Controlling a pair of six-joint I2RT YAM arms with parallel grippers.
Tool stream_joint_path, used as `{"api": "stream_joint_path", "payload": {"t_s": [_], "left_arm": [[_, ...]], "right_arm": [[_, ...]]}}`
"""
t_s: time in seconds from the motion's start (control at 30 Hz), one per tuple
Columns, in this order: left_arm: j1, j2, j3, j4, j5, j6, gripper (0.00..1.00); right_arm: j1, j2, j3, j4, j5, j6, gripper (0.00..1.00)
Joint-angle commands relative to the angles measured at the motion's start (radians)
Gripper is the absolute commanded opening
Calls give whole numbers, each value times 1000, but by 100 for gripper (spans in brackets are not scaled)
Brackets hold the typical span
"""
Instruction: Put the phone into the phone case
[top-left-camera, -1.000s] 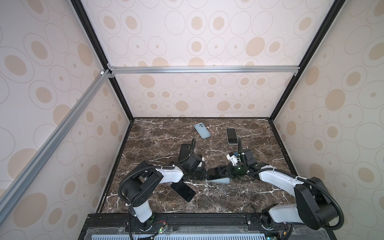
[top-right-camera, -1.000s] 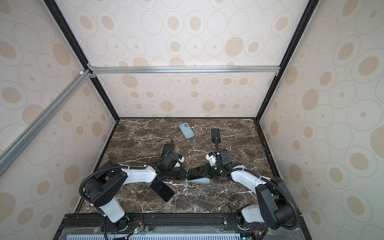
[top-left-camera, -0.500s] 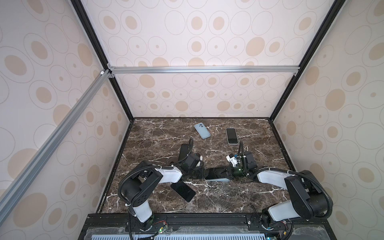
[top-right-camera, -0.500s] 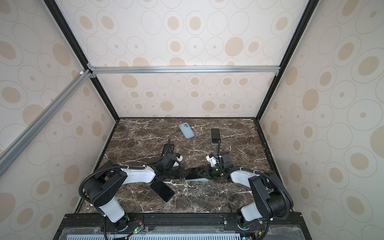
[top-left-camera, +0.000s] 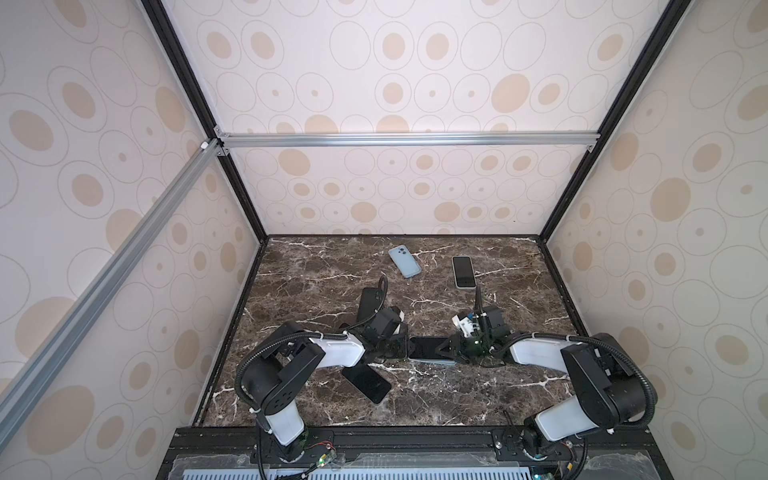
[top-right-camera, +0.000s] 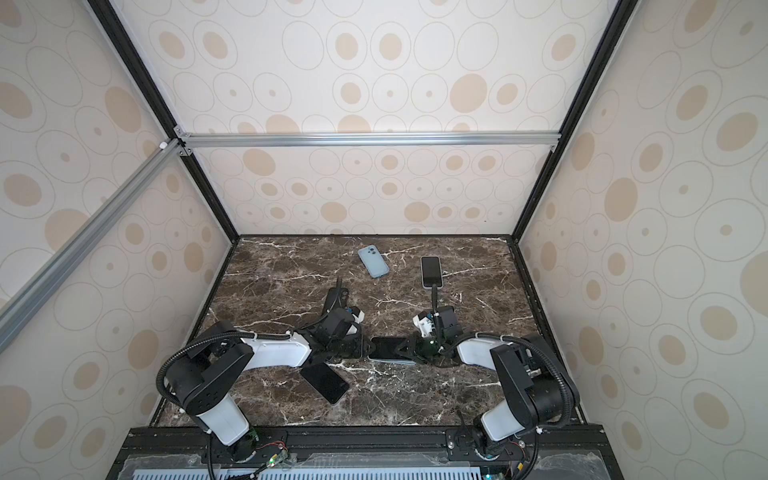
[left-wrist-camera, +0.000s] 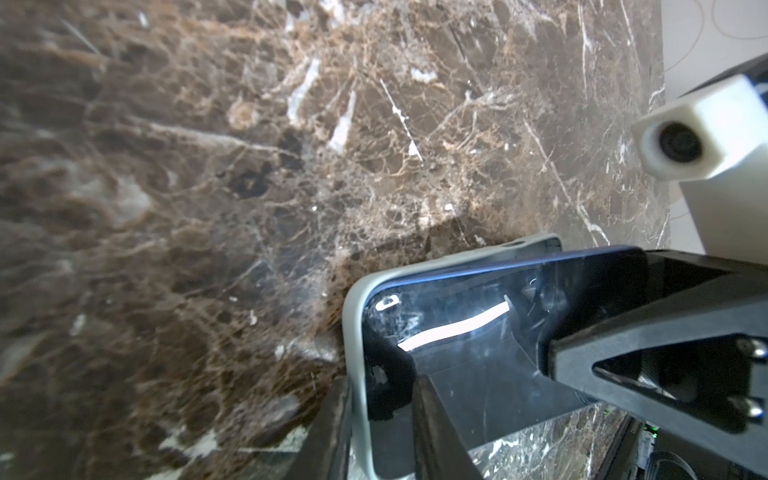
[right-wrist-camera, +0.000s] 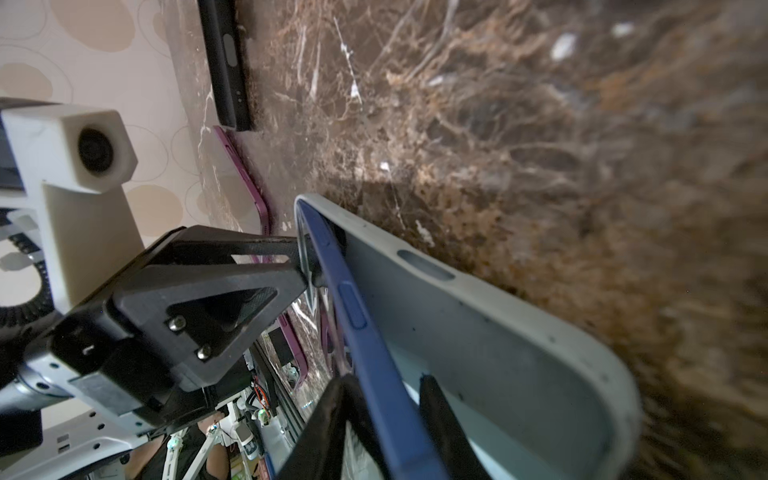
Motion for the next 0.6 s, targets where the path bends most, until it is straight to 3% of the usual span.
{"api": "stream_joint_path", "payload": {"t_s": [0.0,0.33,0.57], "left_arm": [[-18,18,-7,-97,-13,27,26],[-18,23,-6,-114,-25,37,25],[-17,22,-8,-109,-21,37,25]], "right_arm": [[13,-12,19,-182,125,-41,33],[13,-98,120,-373,164,-99,47],[13,-158,180,-512,221,-153,51]]}}
